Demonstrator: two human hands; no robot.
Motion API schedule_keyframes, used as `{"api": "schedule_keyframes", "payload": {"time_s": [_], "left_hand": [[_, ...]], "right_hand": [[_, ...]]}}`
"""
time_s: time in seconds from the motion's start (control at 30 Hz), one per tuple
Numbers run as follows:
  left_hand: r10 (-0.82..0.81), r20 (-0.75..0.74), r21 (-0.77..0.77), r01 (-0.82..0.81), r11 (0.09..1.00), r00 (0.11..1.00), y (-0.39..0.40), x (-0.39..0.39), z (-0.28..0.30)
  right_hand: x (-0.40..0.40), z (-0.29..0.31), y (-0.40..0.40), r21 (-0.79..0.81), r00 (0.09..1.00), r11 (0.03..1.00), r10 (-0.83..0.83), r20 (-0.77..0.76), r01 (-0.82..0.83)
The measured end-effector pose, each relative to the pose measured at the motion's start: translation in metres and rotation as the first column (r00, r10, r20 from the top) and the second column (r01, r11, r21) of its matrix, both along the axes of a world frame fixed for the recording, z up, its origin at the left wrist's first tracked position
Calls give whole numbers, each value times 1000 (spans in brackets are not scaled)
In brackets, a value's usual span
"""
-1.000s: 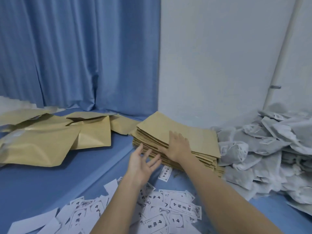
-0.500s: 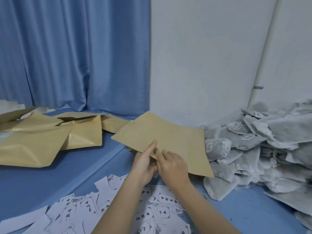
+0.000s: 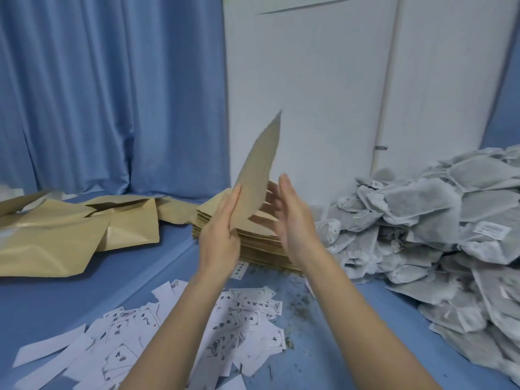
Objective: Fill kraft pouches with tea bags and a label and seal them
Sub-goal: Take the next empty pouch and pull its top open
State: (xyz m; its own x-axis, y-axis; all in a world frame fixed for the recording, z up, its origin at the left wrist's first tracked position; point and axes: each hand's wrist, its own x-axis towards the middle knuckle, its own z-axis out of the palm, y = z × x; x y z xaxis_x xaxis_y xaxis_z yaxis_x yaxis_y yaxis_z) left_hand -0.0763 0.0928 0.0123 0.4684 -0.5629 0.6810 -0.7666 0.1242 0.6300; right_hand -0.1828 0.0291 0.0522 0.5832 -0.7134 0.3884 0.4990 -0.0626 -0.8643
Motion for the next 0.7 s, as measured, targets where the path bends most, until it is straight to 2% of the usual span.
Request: {"api": "schedule_keyframes", "payload": {"time_s": [0.07,0.13,0.27,0.33,0.37,0.4,0.47,0.53,0.57,0.63,0.7], "left_hand": [[93,244,32,-104,994,965,7,-10,2],[166,393,42,-198,979,905,10,-17,0],[224,548,172,-370,913,806,13,-20,-13],[167,625,289,-424,858,763,14,-25,-22],[97,605,385,-397,833,791,15,-28,-25],[6,533,505,-325,800,846,16,-31,-29],[-198,273,738,-73,671,941,18,-36,-32],[-331,23,803,180,568,943,21,-44,-28],[-376,-118,749,331,573,919,21,-48,-24],[-428,-368,482,563,671,825,20,-58,-15],[-389,-532,209,562,800,752,12,-70,-6]], "right_hand": [[-20,12,3,53,999,998,-29,26,28],[-34,14,4,94,990,986,-139,-8,139],[-53,0,-1,181,913,895,-402,-66,407],[-61,-8,-4,260,902,864,-421,-102,432],[-65,-13,-5,335,910,847,-398,-113,412],[-67,-16,-6,402,917,826,-378,-126,396],[-71,-25,-8,480,926,794,-351,-142,374],[-73,-32,-10,509,932,783,-332,-144,357],[-73,-35,-9,518,938,784,-317,-138,341],[-73,-39,-8,531,950,791,-290,-112,304],[-72,-41,-6,536,956,796,-283,-83,282]]}}
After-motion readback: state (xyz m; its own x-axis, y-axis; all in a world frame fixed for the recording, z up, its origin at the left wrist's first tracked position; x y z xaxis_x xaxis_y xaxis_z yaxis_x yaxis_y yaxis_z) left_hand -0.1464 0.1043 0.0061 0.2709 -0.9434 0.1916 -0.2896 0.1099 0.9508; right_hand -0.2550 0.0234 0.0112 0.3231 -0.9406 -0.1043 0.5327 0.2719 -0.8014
